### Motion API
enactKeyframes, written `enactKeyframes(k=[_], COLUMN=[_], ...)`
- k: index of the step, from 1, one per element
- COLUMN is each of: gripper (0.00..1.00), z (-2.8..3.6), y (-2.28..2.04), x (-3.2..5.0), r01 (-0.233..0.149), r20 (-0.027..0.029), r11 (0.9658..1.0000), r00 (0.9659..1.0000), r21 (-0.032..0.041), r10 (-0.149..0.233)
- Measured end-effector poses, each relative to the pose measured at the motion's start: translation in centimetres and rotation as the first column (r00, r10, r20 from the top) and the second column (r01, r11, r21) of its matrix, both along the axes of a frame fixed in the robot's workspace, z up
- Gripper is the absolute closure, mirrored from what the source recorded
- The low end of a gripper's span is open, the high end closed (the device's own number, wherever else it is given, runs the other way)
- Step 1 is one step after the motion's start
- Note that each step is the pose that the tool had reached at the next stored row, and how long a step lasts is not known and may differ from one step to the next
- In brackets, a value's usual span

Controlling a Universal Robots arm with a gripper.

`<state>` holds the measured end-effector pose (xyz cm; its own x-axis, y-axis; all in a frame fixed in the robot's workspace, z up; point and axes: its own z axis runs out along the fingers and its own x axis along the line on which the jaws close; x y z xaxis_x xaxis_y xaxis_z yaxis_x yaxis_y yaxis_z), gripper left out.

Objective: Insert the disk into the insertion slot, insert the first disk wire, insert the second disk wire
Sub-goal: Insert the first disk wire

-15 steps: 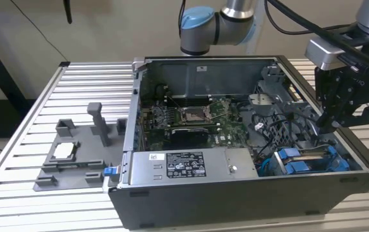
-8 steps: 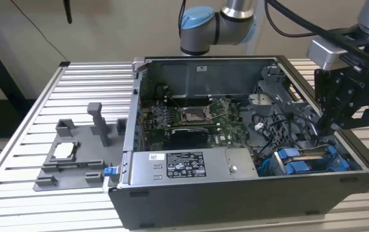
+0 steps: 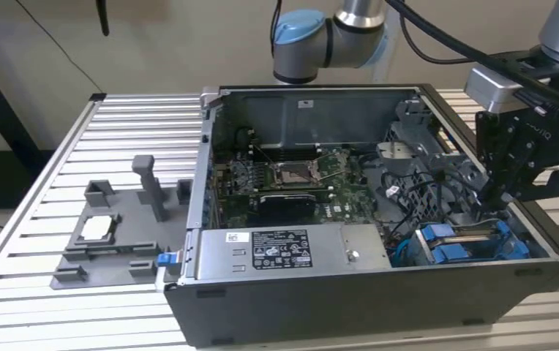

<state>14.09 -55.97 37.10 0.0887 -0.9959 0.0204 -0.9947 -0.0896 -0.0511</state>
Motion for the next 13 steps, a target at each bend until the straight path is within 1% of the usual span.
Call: enactKeyframes(k=[1, 2, 3, 6, 7, 9, 10, 11, 13], gripper=[0.81, 0.81, 0.81, 0.81, 0.81, 0.81, 0.81, 0.81, 0.81], z=[-0.09, -0.17, -0.23, -0.41, -0.48, -0.64, -0.76, -0.86, -1.05], y=[-0.01, -0.01, -0.01, 0.01, 0.02, 0.07, 0.09, 0.10, 0.11], x=[0.05, 0.15, 0.29, 0.62, 0.69, 0.76, 0.80, 0.85, 0.94], r01=[0.000, 0.000, 0.000, 0.000, 0.001, 0.007, 0.011, 0.015, 0.025], r20=[-0.0007, -0.0034, -0.0085, -0.0285, -0.0342, -0.0430, -0.0456, -0.0468, -0.0473], r11=[1.0000, 1.0000, 1.0000, 1.0000, 1.0000, 1.0000, 0.9999, 0.9999, 0.9997], r00=[1.0000, 1.0000, 1.0000, 0.9996, 0.9994, 0.9991, 0.9989, 0.9988, 0.9986], r21=[-0.0021, -0.0033, -0.0037, -0.0036, -0.0035, -0.0038, -0.0036, -0.0035, -0.0037], r10=[0.000, 0.000, 0.000, -0.001, -0.001, -0.007, -0.011, -0.015, -0.026])
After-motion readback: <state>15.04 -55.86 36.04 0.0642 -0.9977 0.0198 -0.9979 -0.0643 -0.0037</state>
